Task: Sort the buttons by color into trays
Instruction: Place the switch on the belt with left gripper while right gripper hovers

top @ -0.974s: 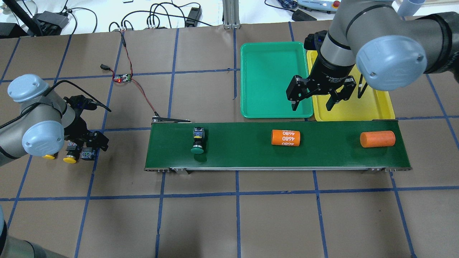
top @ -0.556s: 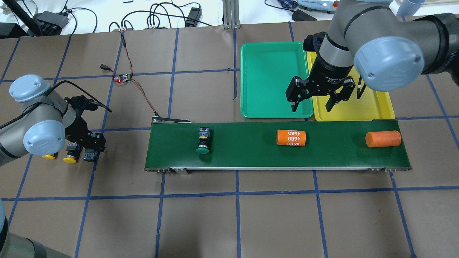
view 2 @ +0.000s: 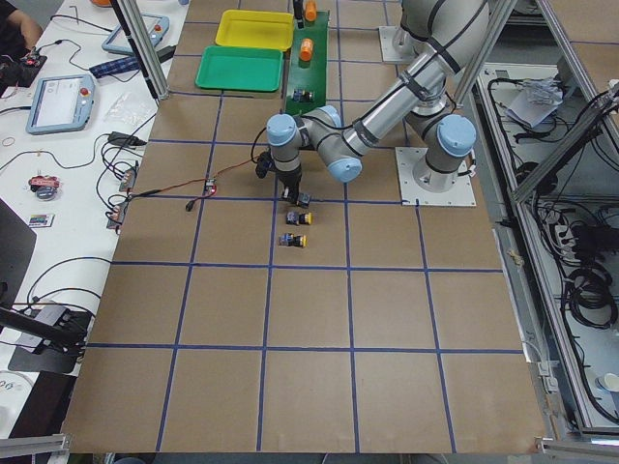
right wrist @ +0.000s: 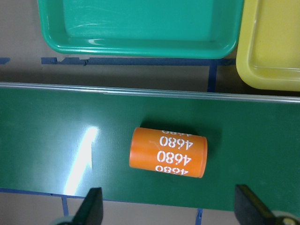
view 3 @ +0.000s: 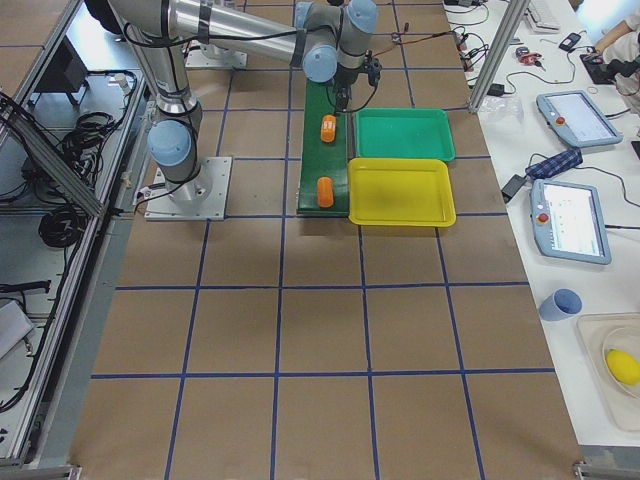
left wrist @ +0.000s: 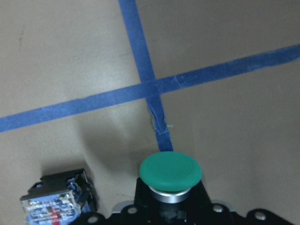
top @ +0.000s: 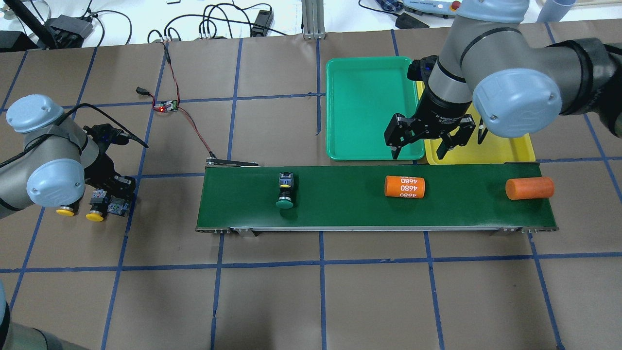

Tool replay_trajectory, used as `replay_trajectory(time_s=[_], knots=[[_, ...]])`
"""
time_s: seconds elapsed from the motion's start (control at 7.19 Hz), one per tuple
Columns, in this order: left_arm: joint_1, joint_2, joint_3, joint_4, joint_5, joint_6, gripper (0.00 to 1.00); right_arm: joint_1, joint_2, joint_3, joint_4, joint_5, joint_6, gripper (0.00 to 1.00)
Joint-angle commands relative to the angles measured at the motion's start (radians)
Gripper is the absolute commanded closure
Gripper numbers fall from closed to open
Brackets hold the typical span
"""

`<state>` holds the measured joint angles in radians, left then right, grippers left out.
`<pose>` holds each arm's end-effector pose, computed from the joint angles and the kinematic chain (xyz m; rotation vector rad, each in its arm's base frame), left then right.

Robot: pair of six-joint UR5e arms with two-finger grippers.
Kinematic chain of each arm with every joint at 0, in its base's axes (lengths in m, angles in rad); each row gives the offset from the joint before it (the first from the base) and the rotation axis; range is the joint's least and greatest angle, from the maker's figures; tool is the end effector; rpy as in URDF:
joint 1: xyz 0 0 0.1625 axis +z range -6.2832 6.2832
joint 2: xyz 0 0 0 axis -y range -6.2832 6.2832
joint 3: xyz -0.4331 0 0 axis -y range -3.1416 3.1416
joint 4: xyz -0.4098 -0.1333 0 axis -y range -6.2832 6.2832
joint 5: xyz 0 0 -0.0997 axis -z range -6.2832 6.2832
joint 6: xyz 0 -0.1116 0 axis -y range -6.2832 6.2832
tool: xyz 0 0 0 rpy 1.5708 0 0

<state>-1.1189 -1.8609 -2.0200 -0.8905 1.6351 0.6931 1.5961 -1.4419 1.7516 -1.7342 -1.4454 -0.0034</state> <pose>0.1135 -0.5226 0.1843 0.3779 3.0937 0.1316 0.1606 -0.5246 0.3430 -0.0294 3.0098 0.2226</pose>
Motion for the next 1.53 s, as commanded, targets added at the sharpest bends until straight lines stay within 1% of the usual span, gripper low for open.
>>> replay_trajectory(time_s=[0.0,0.14,0.42,0.83,0.97,1.11,1.39], knots=[[-0.039,0.051,0.073,-0.1,-0.012,-0.067,1.0,0.005,0.006,0.003,-0.031,0.045,0.005,0.0],[-0.088,0.072,0.123,-0.152,-0.012,-0.131,1.0,0.014,0.012,0.002,-0.036,0.045,0.02,0.0],[-0.189,0.098,0.232,-0.313,-0.035,-0.313,1.0,0.018,0.017,0.002,-0.048,0.043,0.02,0.0],[-0.312,0.082,0.231,-0.335,-0.058,-0.462,1.0,0.016,0.018,0.002,-0.062,0.043,0.022,0.0],[-0.353,0.078,0.225,-0.335,-0.09,-0.537,1.0,0.016,0.018,0.002,-0.062,0.042,0.022,0.0],[-0.384,0.071,0.222,-0.335,-0.095,-0.55,1.0,0.015,0.018,0.002,-0.062,0.042,0.02,0.0],[-0.409,0.068,0.216,-0.335,-0.095,-0.555,1.0,0.001,0.017,0.002,-0.062,0.037,0.005,0.0]])
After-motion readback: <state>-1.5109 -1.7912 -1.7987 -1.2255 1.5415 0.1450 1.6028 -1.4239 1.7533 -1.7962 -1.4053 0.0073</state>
